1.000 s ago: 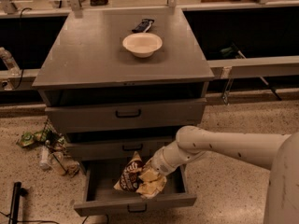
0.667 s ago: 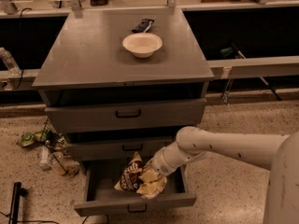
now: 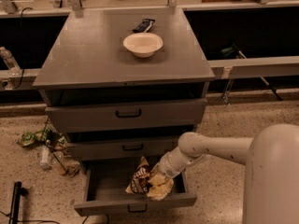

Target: Place brown chip bag into bottom drawer

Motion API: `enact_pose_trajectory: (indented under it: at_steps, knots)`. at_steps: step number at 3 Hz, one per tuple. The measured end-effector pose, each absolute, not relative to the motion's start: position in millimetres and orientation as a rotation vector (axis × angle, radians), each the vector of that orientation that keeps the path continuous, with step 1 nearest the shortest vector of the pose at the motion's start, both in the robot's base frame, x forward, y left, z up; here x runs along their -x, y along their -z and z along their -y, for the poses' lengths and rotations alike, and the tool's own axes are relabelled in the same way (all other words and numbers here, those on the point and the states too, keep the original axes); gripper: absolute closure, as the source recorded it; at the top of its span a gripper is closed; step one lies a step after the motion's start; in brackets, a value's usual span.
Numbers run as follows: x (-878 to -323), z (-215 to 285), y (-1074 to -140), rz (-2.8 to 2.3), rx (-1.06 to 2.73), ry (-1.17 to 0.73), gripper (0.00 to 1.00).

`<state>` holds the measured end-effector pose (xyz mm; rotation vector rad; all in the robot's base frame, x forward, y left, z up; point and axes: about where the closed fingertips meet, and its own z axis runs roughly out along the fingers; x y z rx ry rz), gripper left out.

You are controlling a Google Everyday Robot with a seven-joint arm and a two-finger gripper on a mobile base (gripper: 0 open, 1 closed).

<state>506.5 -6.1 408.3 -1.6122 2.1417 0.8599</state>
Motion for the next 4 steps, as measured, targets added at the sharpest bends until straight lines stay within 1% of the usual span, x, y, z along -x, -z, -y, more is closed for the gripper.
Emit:
enact_pose_trajectory:
  at_steps: [1, 2, 3, 4]
  knots:
    - [-532, 21, -373, -2.083, 1.645, -0.81, 1.0]
    - [-547, 24, -349, -2.039, 1.664, -0.735, 0.83]
    - [-561, 23, -319, -2.026, 1.663, -0.682, 0.51]
    - [-567, 19, -310, -2.011, 1.678, -0.649, 0.29]
